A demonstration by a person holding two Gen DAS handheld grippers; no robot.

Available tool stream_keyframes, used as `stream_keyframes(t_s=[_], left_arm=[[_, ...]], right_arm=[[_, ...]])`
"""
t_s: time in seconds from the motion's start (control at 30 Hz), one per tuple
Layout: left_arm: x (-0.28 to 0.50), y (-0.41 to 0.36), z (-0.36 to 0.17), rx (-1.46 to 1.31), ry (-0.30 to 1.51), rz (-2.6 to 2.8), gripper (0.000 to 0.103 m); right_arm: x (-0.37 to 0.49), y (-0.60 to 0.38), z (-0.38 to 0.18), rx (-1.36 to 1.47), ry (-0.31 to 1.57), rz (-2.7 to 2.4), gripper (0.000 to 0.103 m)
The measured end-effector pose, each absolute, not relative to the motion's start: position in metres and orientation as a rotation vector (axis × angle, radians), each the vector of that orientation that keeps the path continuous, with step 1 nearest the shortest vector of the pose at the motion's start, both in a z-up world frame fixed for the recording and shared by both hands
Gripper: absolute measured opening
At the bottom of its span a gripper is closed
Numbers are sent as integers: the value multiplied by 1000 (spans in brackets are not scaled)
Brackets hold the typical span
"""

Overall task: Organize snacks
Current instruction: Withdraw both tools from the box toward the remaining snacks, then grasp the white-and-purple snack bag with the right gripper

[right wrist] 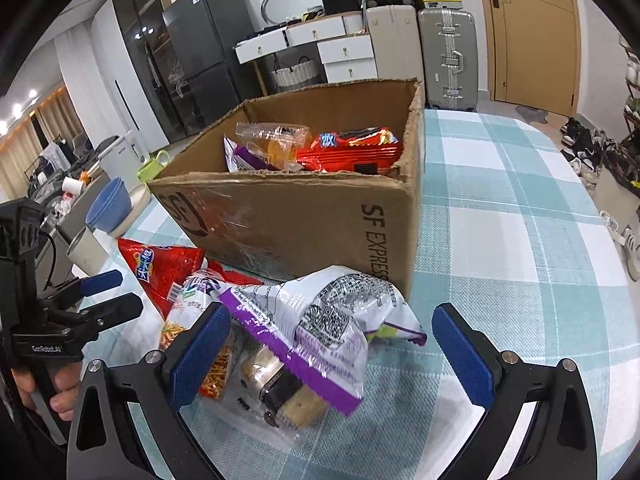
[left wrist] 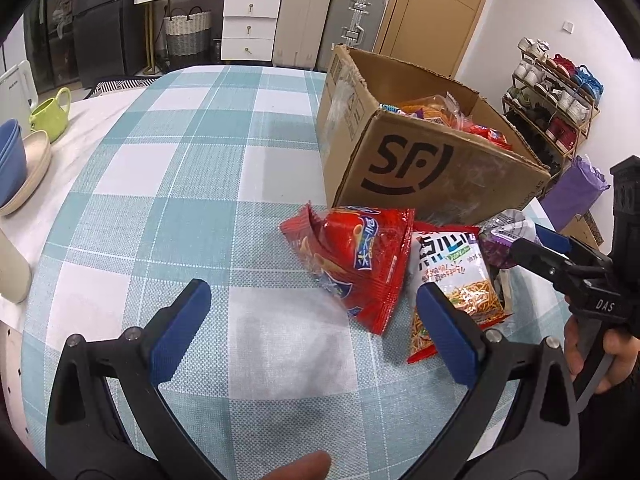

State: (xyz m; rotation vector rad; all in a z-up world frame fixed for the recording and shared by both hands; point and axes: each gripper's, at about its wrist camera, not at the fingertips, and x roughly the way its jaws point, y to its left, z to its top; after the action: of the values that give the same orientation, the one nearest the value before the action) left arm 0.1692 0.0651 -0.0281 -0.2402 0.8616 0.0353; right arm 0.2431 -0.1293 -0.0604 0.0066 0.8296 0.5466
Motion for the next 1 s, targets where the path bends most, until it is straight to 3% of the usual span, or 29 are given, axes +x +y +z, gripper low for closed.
stream_keyframes(t_s=[0.4,0.77,1.0], left_arm=[[173,70,-36,-255,879,38,102],[173,70,-36,-255,880,36,102],[172,69,-35,-250,877,37,102]], right_arm=[[258,-127,-68,52,854,603,102],[242,-135,-69,17,845,607,61],[216,-144,-61,-7,775,633,59]])
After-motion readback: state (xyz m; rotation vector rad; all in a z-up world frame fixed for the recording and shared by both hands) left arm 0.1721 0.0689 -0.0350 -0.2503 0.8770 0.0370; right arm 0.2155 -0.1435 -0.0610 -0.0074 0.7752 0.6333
